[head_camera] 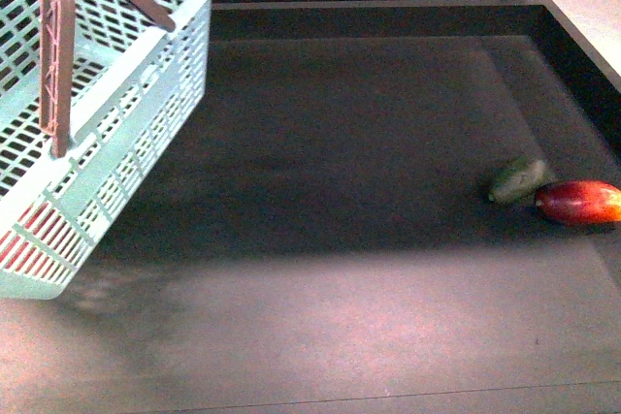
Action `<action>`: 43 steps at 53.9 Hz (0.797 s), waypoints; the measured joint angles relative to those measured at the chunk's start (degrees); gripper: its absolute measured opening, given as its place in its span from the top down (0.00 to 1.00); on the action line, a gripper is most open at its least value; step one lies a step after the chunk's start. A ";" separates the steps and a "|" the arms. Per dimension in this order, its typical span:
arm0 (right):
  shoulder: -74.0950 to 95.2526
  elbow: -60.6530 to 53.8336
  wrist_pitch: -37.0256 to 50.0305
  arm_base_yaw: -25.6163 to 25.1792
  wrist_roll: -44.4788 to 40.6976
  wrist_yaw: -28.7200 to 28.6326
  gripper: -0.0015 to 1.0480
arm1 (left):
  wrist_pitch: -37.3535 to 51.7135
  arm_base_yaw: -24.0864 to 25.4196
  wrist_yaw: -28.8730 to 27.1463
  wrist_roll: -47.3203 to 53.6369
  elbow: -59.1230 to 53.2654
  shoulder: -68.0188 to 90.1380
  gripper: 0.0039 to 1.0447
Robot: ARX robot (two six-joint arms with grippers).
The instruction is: Pick apple with right arm and hold basket with left
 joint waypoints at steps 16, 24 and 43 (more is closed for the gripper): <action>0.00 0.00 0.00 0.00 0.00 0.00 0.08 | 5.99 4.35 -0.66 -7.32 0.13 9.73 0.81; 0.00 0.00 0.00 0.00 0.00 0.00 0.08 | 8.11 4.59 -1.88 -10.88 0.00 11.74 0.81; 0.00 0.00 0.00 0.00 0.00 0.00 0.08 | 11.04 5.40 -5.22 -13.42 -4.63 12.11 0.81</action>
